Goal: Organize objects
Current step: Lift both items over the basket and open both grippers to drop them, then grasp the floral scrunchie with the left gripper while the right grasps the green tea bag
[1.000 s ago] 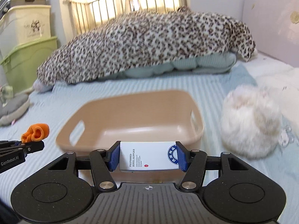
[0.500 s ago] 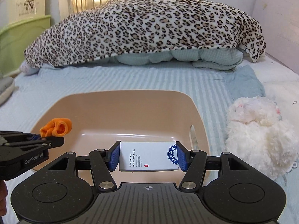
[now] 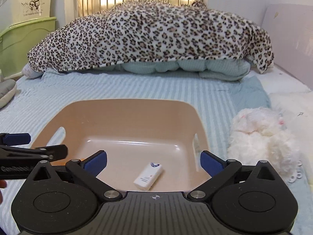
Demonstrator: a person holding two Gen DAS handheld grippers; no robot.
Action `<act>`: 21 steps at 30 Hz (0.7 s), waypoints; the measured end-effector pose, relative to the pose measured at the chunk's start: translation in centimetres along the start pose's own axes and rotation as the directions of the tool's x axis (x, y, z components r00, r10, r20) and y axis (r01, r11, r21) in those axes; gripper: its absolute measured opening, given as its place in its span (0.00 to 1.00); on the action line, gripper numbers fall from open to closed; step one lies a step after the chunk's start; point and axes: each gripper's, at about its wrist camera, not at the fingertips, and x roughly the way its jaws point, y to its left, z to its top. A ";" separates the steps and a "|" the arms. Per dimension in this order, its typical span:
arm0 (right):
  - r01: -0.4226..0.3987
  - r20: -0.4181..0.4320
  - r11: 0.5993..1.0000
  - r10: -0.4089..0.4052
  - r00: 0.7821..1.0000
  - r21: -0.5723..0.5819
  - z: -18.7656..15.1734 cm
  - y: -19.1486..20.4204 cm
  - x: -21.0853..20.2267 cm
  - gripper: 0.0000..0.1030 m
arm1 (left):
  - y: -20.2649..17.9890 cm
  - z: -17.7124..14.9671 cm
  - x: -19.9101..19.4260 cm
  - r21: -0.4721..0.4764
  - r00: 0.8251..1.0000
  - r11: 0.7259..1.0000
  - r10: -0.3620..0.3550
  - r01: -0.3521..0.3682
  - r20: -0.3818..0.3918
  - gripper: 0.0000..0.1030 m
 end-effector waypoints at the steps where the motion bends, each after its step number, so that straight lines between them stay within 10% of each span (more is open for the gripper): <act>1: 0.003 0.001 1.000 -0.003 1.000 0.000 -0.2 -0.1 -0.6 1.00 | 0.0 -0.1 -0.6 0.004 1.000 1.000 0.005 -0.005 0.006 0.94; 21: 0.078 -0.203 0.988 -0.050 0.978 0.132 -9.4 -3.1 -2.0 1.00 | 0.7 -10.1 -2.4 0.073 0.987 0.994 0.088 -0.079 -0.131 0.94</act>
